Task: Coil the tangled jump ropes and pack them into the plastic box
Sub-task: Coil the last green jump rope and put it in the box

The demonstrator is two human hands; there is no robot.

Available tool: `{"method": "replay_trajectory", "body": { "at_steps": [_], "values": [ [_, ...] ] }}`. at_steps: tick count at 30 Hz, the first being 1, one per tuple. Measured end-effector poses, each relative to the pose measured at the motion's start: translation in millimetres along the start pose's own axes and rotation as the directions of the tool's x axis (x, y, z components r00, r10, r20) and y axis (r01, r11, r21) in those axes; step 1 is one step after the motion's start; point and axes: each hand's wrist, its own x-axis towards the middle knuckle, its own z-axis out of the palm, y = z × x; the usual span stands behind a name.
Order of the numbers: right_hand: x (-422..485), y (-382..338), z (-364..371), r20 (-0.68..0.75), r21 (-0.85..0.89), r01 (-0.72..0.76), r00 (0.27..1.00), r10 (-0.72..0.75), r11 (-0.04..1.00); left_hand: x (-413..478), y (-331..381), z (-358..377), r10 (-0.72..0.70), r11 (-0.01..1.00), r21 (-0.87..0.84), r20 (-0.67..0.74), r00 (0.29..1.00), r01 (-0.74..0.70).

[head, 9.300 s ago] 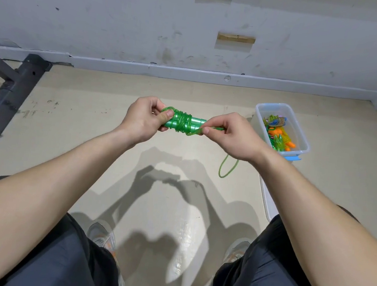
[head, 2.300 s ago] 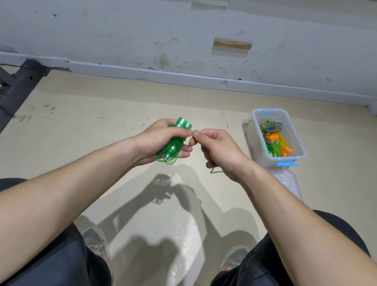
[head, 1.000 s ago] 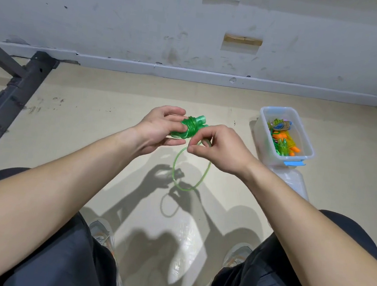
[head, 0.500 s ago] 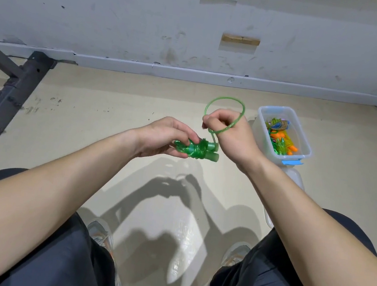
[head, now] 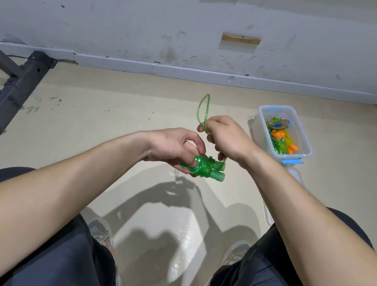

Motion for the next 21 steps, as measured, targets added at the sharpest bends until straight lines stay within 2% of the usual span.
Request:
{"method": "replay_trajectory", "body": {
  "at_steps": [4, 7, 13, 15, 17, 21],
  "values": [
    [3.7, 2.4, -1.7, 0.042, 0.021, -0.025, 0.999, 0.024, 0.999, 1.4, -4.9, 4.1, -0.059, 0.998, 0.036, 0.042, 0.997, 0.058],
    [5.6, 4.8, 1.4, 0.047, 0.124, -0.077, 0.996, 0.072, 0.989, 1.0, -6.4, 5.5, -0.078, 0.996, 0.056, 0.052, 0.996, 0.076],
    [9.7, 5.1, 15.7, -0.130, 0.404, -0.073, 0.982, 0.136, 0.912, 0.5, -5.4, 8.2, -0.078, 0.992, 0.104, 0.050, 0.996, 0.072],
    [8.9, 4.8, 16.9, -0.195, 0.379, -0.054, 0.971, 0.137, 0.924, 1.3, -5.2, 10.3, -0.060, 0.992, 0.114, 0.033, 0.998, 0.056],
    [7.7, 4.6, 17.0, -0.226, 0.278, -0.059, 0.966, 0.125, 0.959, 1.4, -3.3, 10.5, -0.024, 0.993, 0.117, -0.026, 0.999, 0.027],
    [5.7, 0.8, 16.3, -0.181, 0.127, -0.008, 0.983, 0.031, 0.992, 1.8, 0.8, 2.4, 0.053, 0.984, 0.179, -0.166, 0.985, -0.022]
  ]
}}
